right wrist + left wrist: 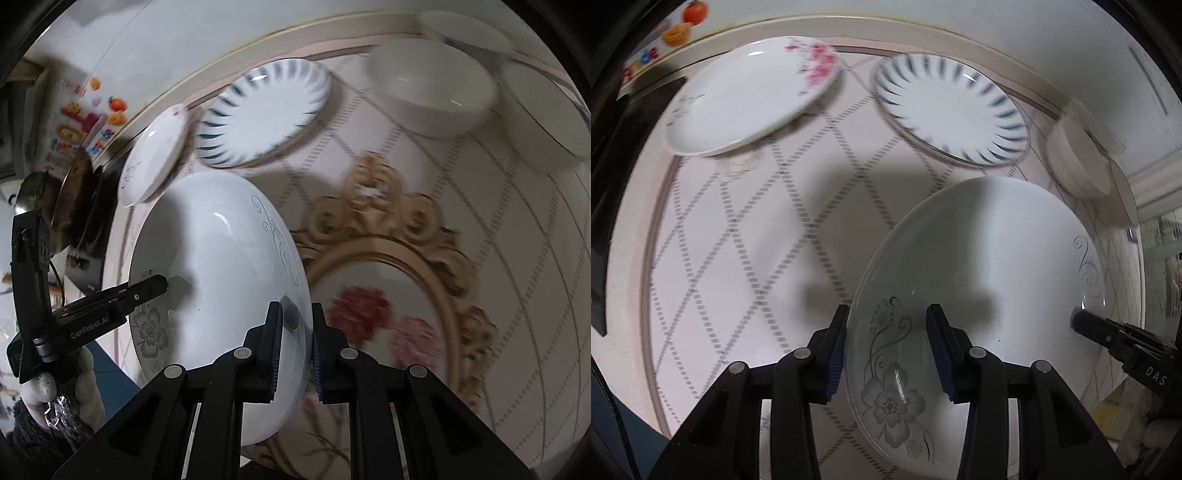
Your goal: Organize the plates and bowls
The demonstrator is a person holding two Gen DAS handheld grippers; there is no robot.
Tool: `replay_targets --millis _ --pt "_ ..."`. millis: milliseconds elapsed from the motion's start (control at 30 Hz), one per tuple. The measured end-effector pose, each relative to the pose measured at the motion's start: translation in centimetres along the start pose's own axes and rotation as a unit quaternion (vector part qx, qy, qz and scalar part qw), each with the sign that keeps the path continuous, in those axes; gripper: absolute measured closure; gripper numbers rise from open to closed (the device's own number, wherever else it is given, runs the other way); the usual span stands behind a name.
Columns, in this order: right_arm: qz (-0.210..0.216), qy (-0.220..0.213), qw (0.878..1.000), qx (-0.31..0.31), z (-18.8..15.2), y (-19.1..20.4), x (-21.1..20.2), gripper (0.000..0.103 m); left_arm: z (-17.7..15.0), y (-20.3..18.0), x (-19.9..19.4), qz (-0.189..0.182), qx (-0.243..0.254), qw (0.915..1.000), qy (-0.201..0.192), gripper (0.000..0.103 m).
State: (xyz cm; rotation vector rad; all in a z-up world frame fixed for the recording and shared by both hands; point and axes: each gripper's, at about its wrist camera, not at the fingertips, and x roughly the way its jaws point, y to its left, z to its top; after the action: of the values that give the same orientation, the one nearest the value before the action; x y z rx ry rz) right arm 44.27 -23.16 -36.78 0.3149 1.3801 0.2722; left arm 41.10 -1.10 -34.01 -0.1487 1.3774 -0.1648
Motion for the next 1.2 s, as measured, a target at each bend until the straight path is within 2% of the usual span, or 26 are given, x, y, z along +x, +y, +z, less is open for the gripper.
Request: replay_targets --millis 333,700,933,1067,1200 --pt "-0.005 0.0 0.999 0.044 -1.0 -5.5 0.2 0.087 1.0 -3.0 2.5 0.009 0.03 0.9994 0.016 0.064" --pt "-0.009 -0.003 0.999 0.045 -0.8 -6.4 0.7 0.087 0.7 -4.1 3.2 0.032 0.044 0.9985 0.011 0.064" --pt "-0.009 -0.001 0.998 0.062 -1.1 -6.4 1.0 0.083 0.7 -5.2 3.5 0.023 0.047 0.9985 0.013 0.064" --pt "-0.002 0.005 0.997 0.079 -0.8 -6.7 0.6 0.083 1.6 -3.9 1.0 0.01 0.043 0.999 0.003 0.064" --pt "-0.032 -0.011 0.994 0.101 -0.4 -7.2 -3.2 0.08 3.1 -0.9 -4.9 -0.005 0.032 0.9984 -0.046 0.063"
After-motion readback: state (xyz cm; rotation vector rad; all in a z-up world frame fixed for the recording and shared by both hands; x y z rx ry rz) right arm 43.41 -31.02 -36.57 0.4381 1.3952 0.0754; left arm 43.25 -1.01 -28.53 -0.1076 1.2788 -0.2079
